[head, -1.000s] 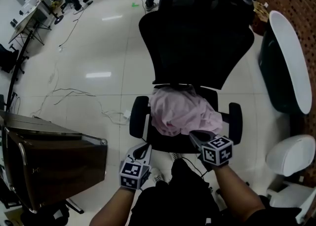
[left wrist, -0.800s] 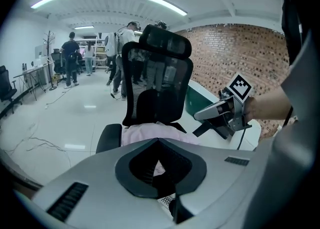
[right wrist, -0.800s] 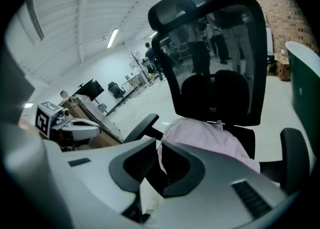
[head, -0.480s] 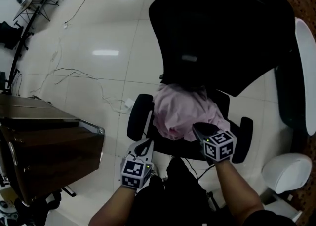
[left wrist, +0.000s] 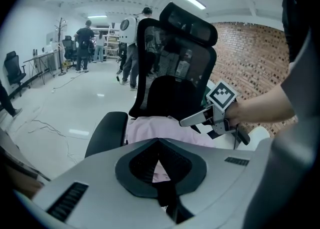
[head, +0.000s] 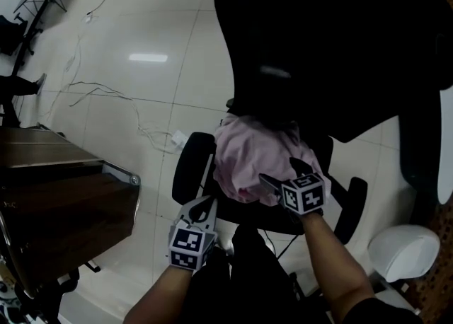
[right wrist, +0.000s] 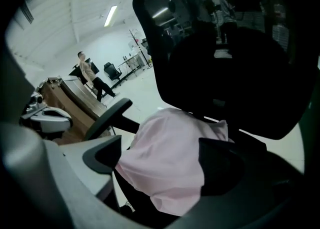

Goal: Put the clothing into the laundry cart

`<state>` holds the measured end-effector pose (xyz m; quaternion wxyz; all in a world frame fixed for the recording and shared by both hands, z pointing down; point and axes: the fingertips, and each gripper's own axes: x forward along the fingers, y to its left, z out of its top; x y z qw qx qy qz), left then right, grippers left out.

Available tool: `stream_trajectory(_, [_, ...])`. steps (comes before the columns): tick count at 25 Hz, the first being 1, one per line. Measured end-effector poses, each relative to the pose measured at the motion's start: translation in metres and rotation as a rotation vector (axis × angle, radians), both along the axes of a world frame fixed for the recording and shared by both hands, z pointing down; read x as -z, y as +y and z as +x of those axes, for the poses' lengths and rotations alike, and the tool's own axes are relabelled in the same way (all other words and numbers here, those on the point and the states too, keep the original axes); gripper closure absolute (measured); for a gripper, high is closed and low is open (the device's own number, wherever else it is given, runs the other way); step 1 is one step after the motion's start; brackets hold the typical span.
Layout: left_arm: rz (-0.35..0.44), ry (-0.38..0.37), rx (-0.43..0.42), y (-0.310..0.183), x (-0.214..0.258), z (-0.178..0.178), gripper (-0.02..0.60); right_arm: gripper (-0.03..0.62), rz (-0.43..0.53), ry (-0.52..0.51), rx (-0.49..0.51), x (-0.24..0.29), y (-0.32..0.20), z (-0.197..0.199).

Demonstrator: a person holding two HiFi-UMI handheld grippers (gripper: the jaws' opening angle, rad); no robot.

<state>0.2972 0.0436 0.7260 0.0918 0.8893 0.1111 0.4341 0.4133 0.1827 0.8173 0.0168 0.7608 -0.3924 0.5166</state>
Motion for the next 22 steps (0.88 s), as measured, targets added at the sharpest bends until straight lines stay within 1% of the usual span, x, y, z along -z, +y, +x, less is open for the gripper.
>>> stream_trajectory(4, [-0.001,-0.008,0.004,-0.001,-0.013,0.008,0.583,0.074,-0.074,0.009,0.049,-0.048,-0.004,0.016])
stream_trajectory(7, [0.0,-0.032,0.007,-0.003,-0.029,0.009,0.583,0.074,-0.121,0.009,0.045,-0.082,-0.001,0.029])
stream_trajectory(10, [-0.007,-0.04,0.011,-0.003,-0.042,0.014,0.583,0.074,-0.138,-0.024,0.026,-0.107,0.002,0.036])
stream_trajectory(13, [-0.011,-0.047,0.008,-0.003,-0.051,0.017,0.583,0.083,-0.142,-0.038,0.025,-0.119,0.0,0.04])
stream_trajectory(17, [-0.018,-0.047,0.014,-0.004,-0.058,0.021,0.583,0.181,-0.107,-0.049,0.01,-0.129,-0.001,0.038])
stream_trajectory(19, [-0.02,-0.047,0.014,-0.005,-0.059,0.022,0.583,0.273,-0.098,-0.057,0.002,-0.129,0.0,0.036])
stream_trajectory(20, [-0.021,-0.047,0.015,-0.005,-0.059,0.022,0.583,0.313,-0.101,-0.058,0.003,-0.128,0.001,0.035])
stream_trajectory(21, [-0.021,-0.047,0.015,-0.005,-0.06,0.022,0.583,0.371,-0.107,-0.056,0.006,-0.126,0.001,0.035])
stream_trajectory(22, [-0.022,-0.046,0.015,-0.005,-0.059,0.023,0.583,0.408,-0.113,-0.049,0.009,-0.122,0.001,0.036])
